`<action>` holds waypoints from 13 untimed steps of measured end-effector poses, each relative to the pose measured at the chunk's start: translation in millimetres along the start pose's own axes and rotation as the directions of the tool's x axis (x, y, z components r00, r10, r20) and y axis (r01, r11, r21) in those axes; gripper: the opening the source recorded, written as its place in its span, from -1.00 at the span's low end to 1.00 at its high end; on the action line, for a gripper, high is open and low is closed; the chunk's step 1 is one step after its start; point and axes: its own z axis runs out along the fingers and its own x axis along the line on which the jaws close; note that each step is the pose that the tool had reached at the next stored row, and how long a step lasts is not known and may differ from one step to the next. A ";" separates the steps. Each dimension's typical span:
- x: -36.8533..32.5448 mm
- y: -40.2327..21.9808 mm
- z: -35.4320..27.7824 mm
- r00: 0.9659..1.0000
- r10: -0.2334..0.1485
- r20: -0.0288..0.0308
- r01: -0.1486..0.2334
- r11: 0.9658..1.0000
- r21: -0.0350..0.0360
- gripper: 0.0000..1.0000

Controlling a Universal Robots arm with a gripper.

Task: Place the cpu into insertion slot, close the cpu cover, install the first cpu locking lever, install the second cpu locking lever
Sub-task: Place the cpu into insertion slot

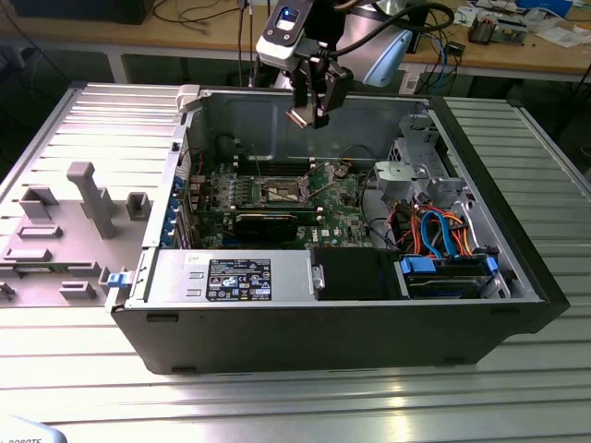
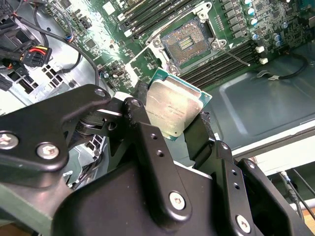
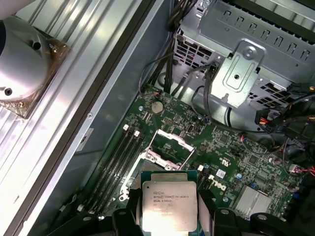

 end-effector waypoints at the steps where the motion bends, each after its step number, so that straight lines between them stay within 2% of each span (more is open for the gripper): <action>1: 0.0 0.0 0.0 1.000 0.001 0.000 -0.001 1.000 0.000 0.09; 13: 0.0 0.0 0.0 1.000 0.015 0.001 -0.015 1.000 0.000 0.09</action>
